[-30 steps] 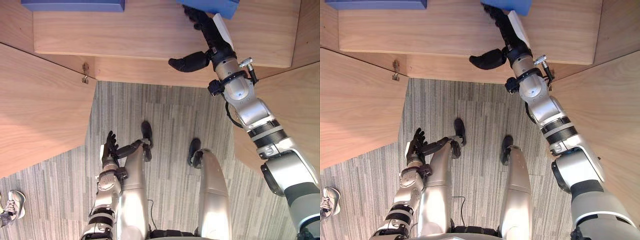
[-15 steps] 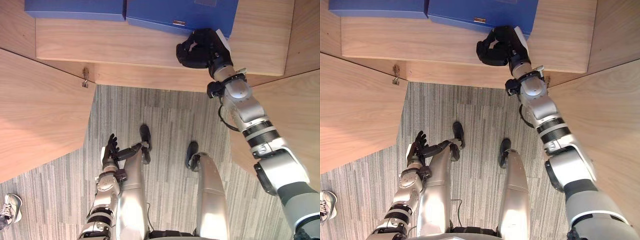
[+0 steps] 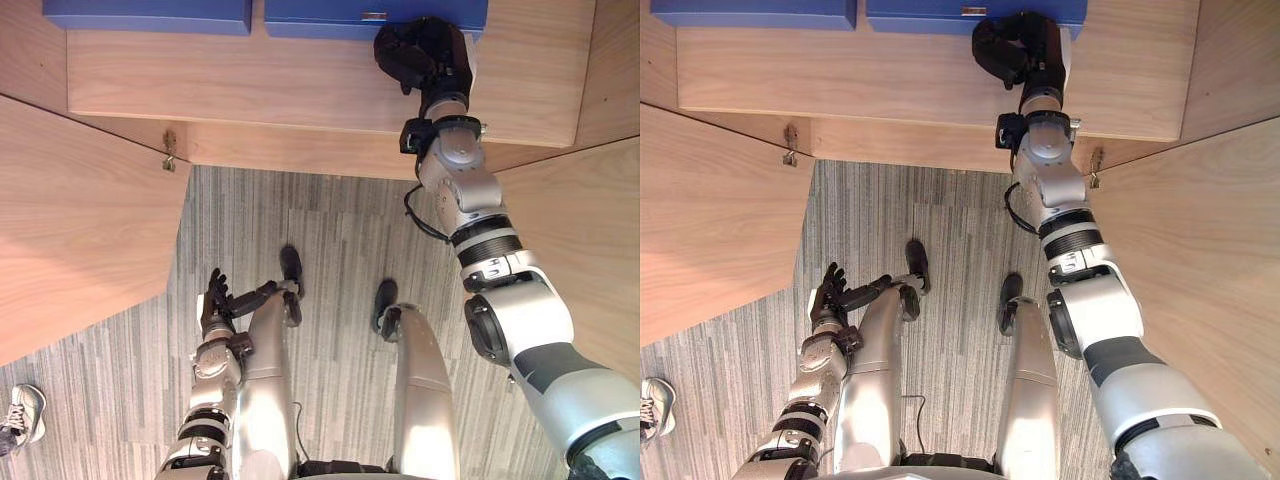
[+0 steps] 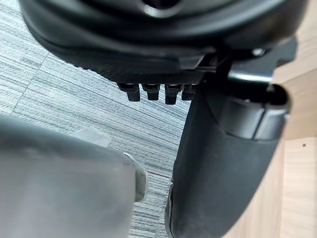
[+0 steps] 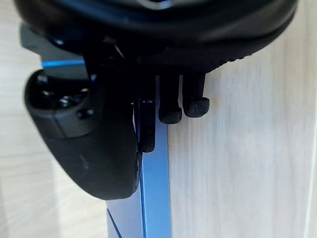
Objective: Walk over to the cabinet, pick up the folder, carry it to the office cabinet, place the folder inside the office cabinet, then close the office cabinet door
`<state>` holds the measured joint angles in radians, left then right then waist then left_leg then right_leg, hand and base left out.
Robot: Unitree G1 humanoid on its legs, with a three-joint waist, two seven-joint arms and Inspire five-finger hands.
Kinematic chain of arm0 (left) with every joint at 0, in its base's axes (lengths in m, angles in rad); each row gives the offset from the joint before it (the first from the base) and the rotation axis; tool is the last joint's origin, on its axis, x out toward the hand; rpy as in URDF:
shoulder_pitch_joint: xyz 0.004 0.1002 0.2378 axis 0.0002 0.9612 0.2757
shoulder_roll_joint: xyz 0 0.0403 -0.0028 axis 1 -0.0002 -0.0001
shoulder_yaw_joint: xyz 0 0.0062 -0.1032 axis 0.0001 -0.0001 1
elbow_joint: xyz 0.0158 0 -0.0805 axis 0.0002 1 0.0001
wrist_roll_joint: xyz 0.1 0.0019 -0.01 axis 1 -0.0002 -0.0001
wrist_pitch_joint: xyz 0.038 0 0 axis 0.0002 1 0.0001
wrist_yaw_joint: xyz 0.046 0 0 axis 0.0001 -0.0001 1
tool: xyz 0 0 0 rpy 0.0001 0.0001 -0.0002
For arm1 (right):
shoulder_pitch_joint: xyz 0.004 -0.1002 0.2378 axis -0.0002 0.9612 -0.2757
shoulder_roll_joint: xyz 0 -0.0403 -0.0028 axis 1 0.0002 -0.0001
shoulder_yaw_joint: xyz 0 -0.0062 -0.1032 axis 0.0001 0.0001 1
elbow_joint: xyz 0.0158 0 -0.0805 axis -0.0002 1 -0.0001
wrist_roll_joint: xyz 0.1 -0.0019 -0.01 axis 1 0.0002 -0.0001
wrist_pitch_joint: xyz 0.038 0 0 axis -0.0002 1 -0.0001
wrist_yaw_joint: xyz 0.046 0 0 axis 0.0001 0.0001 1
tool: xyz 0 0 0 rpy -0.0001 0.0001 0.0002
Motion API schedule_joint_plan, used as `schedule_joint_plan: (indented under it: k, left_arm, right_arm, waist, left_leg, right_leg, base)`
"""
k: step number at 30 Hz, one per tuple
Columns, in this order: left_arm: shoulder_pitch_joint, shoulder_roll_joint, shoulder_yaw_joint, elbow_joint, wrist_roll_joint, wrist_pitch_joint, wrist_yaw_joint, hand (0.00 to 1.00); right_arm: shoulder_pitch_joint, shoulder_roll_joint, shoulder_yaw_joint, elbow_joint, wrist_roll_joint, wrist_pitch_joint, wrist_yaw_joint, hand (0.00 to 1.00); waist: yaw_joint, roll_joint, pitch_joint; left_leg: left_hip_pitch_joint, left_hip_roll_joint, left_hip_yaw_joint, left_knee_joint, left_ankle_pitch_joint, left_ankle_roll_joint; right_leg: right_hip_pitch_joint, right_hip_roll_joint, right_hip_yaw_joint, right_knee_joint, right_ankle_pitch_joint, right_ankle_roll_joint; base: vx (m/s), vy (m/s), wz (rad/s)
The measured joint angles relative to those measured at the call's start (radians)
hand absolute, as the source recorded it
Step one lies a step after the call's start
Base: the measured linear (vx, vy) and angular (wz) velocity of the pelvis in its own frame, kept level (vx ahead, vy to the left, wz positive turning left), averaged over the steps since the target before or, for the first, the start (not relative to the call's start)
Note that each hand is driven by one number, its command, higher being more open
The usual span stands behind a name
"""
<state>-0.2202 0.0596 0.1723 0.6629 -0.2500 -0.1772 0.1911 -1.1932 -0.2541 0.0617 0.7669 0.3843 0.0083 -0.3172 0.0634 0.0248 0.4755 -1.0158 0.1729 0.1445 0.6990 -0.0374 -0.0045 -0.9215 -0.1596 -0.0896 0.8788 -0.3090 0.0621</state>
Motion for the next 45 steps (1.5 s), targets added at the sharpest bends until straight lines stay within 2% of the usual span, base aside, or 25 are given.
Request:
schedule_joint_plan:
  k: [6, 9, 11, 12, 13, 15, 16, 17, 19, 20, 22, 25, 26, 27, 28, 30, 32, 36, 38, 39, 40, 42, 45]
  left_arm:
    - [0.0, -0.008, -0.003, -0.006, -0.005, -0.003, 0.003, 1.0]
    - [0.003, -0.016, -0.003, -0.005, -0.005, 0.006, 0.003, 1.0]
    - [0.015, -0.022, -0.005, -0.002, -0.004, 0.018, 0.001, 1.0]
    - [0.032, -0.032, -0.012, 0.0, -0.004, 0.023, -0.001, 1.0]
    - [0.042, -0.036, -0.017, 0.0, -0.004, 0.023, -0.002, 1.0]
    - [0.069, -0.042, -0.026, 0.001, 0.006, 0.033, -0.015, 1.0]
    - [0.101, -0.05, -0.025, 0.002, 0.022, 0.038, -0.027, 1.0]
    - [0.107, -0.051, -0.025, 0.002, 0.026, 0.039, -0.028, 1.0]
    - [0.152, -0.051, -0.044, 0.005, 0.048, 0.042, -0.042, 1.0]
    - [0.179, -0.048, -0.054, 0.009, 0.058, 0.042, -0.047, 1.0]
    - [0.21, -0.043, -0.055, 0.031, 0.067, 0.042, -0.049, 1.0]
    - [0.247, -0.006, -0.055, 0.11, 0.108, 0.052, -0.07, 1.0]
    - [0.254, 0.011, -0.053, 0.135, 0.124, 0.063, -0.077, 1.0]
    - [0.259, 0.017, -0.051, 0.137, 0.13, 0.066, -0.08, 1.0]
    - [0.265, 0.025, -0.051, 0.137, 0.136, 0.066, -0.084, 1.0]
    - [0.277, 0.045, -0.047, 0.139, 0.165, 0.071, -0.086, 1.0]
    - [0.285, 0.057, -0.041, 0.149, 0.173, 0.072, -0.087, 1.0]
    - [0.284, 0.07, -0.041, 0.211, 0.207, 0.077, -0.093, 1.0]
    - [0.285, 0.068, -0.042, 0.217, 0.215, 0.081, -0.106, 1.0]
    - [0.285, 0.066, -0.042, 0.217, 0.215, 0.083, -0.109, 1.0]
    - [0.285, 0.065, -0.04, 0.217, 0.215, 0.084, -0.109, 1.0]
    - [0.286, 0.051, -0.036, 0.213, 0.214, 0.086, -0.107, 1.0]
    - [0.297, 0.029, -0.016, 0.212, 0.213, 0.089, -0.106, 1.0]
  right_arm:
    - [0.003, -0.03, -0.058, -0.011, 0.07, 0.001, -0.018, 0.0]
    - [0.131, -0.079, -0.102, -0.227, 0.093, -0.021, -0.016, 0.0]
    - [0.287, -0.091, -0.119, -0.403, 0.092, -0.057, -0.013, 0.0]
    - [0.442, -0.082, -0.125, -0.543, 0.087, -0.085, -0.007, 0.0]
    - [0.507, -0.073, -0.125, -0.587, 0.081, -0.097, 0.0, 0.0]
    - [0.738, -0.011, -0.124, -0.708, 0.044, -0.124, 0.022, 0.0]
    - [0.897, 0.046, -0.123, -0.748, 0.002, -0.133, 0.043, 0.0]
    - [0.925, 0.055, -0.123, -0.751, -0.005, -0.133, 0.048, 0.0]
    - [1.118, 0.103, -0.123, -0.753, -0.076, -0.132, 0.07, 0.0]
    - [1.214, 0.114, -0.122, -0.746, -0.114, -0.131, 0.084, 0.0]
    - [1.298, 0.123, -0.121, -0.697, -0.179, -0.133, 0.107, 0.0]
    - [1.368, 0.126, -0.128, -0.46, -0.341, -0.129, 0.145, 0.0]
    - [1.369, 0.137, -0.149, -0.316, -0.386, -0.124, 0.159, 0.0]
    - [1.369, 0.145, -0.165, -0.261, -0.392, -0.119, 0.164, 0.0]
    - [1.368, 0.158, -0.189, -0.188, -0.397, -0.111, 0.166, 1.0]
    - [1.363, 0.182, -0.259, -0.035, -0.397, -0.088, 0.168, 1.0]
    - [1.365, 0.187, -0.296, 0.033, -0.396, -0.079, 0.166, 1.0]
    - [1.369, 0.189, -0.34, 0.077, -0.381, -0.068, 0.161, 1.0]
    - [1.369, 0.193, -0.352, 0.083, -0.373, -0.068, 0.161, 1.0]
    - [1.365, 0.204, -0.369, 0.087, -0.356, -0.068, 0.158, 1.0]
    - [1.359, 0.217, -0.376, 0.087, -0.33, -0.068, 0.154, 1.0]
    - [1.355, 0.224, -0.376, 0.087, -0.298, -0.068, 0.154, 1.0]
    - [1.342, 0.225, -0.381, 0.081, -0.286, -0.068, 0.148, 1.0]
  waist:
    - [-0.006, 0.001, 0.0]
    - [-0.006, 0.001, 0.001]
    - [-0.008, 0.001, 0.001]
    - [-0.014, 0.001, 0.0]
    - [-0.019, 0.001, 0.0]
    - [-0.033, 0.0, -0.003]
    - [-0.044, 0.004, -0.032]
    - [-0.047, 0.004, -0.037]
    - [-0.057, 0.002, -0.045]
    - [-0.06, 0.001, -0.069]
    - [-0.072, 0.001, -0.115]
    - [-0.107, -0.008, -0.187]
    - [-0.109, -0.014, -0.209]
    - [-0.11, -0.015, -0.219]
    - [-0.11, -0.016, -0.229]
    - [-0.111, -0.017, -0.249]
    - [-0.114, -0.017, -0.273]
    - [-0.136, -0.021, -0.305]
    - [-0.136, -0.027, -0.308]
    - [-0.134, -0.033, -0.307]
    - [-0.132, -0.042, -0.303]
    - [-0.132, -0.046, -0.306]
    - [-0.129, -0.047, -0.306]
  left_leg:
    - [0.001, -0.012, 0.002, 0.001, 0.007, 0.007]
    - [0.025, -0.013, 0.005, 0.002, 0.004, 0.013]
    - [0.077, -0.011, 0.007, -0.004, -0.004, 0.015]
    - [0.134, -0.01, 0.014, -0.02, -0.013, 0.013]
    - [0.161, -0.009, 0.017, -0.028, -0.018, 0.012]
    - [0.26, -0.006, 0.036, -0.072, -0.027, 0.004]
    - [0.312, -0.002, 0.049, -0.103, -0.038, -0.004]
    - [0.322, -0.002, 0.052, -0.111, -0.038, -0.005]
    - [0.435, -0.005, 0.07, -0.17, -0.032, -0.005]
    - [0.479, -0.007, 0.081, -0.201, -0.032, -0.008]
    - [0.521, -0.01, 0.088, -0.25, -0.025, -0.017]
    - [0.627, -0.026, 0.089, -0.365, 0.01, -0.03]
    - [0.681, -0.036, 0.095, -0.422, 0.026, -0.033]
    - [0.698, -0.039, 0.097, -0.443, 0.033, -0.035]
    - [0.725, -0.044, 0.101, -0.473, 0.042, -0.037]
    - [0.802, -0.053, 0.116, -0.559, 0.07, -0.042]
    - [0.849, -0.061, 0.131, -0.622, 0.094, -0.044]
    - [0.945, -0.081, 0.157, -0.742, 0.147, -0.045]
    - [0.961, -0.083, 0.163, -0.756, 0.154, -0.045]
    - [0.956, -0.081, 0.165, -0.74, 0.149, -0.045]
    - [0.927, -0.072, 0.163, -0.672, 0.118, -0.045]
    - [0.869, -0.052, 0.154, -0.56, 0.067, -0.048]
    - [0.84, -0.042, 0.131, -0.494, 0.037, -0.051]
  right_leg:
    - [0.001, -0.013, -0.002, 0.011, 0.001, 0.001]
    - [0.031, -0.014, -0.002, 0.001, 0.002, 0.003]
    - [0.086, -0.012, -0.002, -0.022, 0.003, 0.004]
    - [0.148, -0.01, -0.001, -0.05, 0.004, 0.007]
    - [0.176, -0.008, 0.0, -0.065, 0.005, 0.009]
    - [0.275, -0.001, 0.002, -0.13, 0.013, 0.014]
    - [0.327, 0.002, -0.004, -0.18, 0.02, 0.01]
    - [0.337, 0.002, -0.005, -0.19, 0.023, 0.012]
    - [0.444, 0.005, 0.002, -0.263, 0.044, 0.026]
    - [0.483, 0.008, 0.007, -0.3, 0.05, 0.028]
    - [0.527, 0.016, 0.008, -0.363, 0.069, 0.03]
    - [0.647, 0.027, -0.005, -0.51, 0.115, 0.036]
    - [0.703, 0.032, -0.007, -0.573, 0.138, 0.036]
    - [0.722, 0.036, -0.008, -0.597, 0.145, 0.037]
    - [0.748, 0.037, -0.008, -0.627, 0.156, 0.038]
    - [0.809, 0.037, -0.003, -0.691, 0.181, 0.041]
    - [0.839, 0.039, 0.004, -0.729, 0.199, 0.041]
    - [0.883, 0.041, 0.024, -0.765, 0.214, 0.04]
    - [0.885, 0.041, 0.03, -0.765, 0.215, 0.04]
    - [0.885, 0.04, 0.033, -0.764, 0.217, 0.039]
    - [0.88, 0.04, 0.038, -0.76, 0.219, 0.038]
    - [0.86, 0.037, 0.054, -0.746, 0.219, 0.038]
    - [0.839, 0.039, 0.078, -0.73, 0.22, 0.04]
  base:
    - [-0.05, -0.041, 0.07]
    - [0.0, -0.043, 0.01]
    - [0.05, -0.06, -0.05]
    - [0.06, -0.059, -0.08]
    - [0.06, -0.055, -0.1]
    - [0.07, -0.035, -0.18]
    - [0.07, -0.021, -0.22]
    - [0.14, -0.016, -0.23]
    - [0.15, -0.009, -0.2]
    - [0.15, 0.0, -0.19]
    - [0.18, 0.002, -0.12]
    - [0.2, -0.01, -0.01]
    - [0.18, -0.018, -0.02]
    - [0.17, -0.019, -0.04]
    - [0.13, -0.031, -0.04]
    - [0.09, -0.023, -0.11]
    - [0.05, -0.007, -0.18]
    - [0.0, 0.015, -0.17]
    - [-0.05, 0.027, -0.1]
    - [-0.08, 0.028, -0.08]
    - [-0.09, 0.024, -0.06]
    - [-0.08, 0.031, -0.1]
    - [-0.06, 0.048, -0.27]
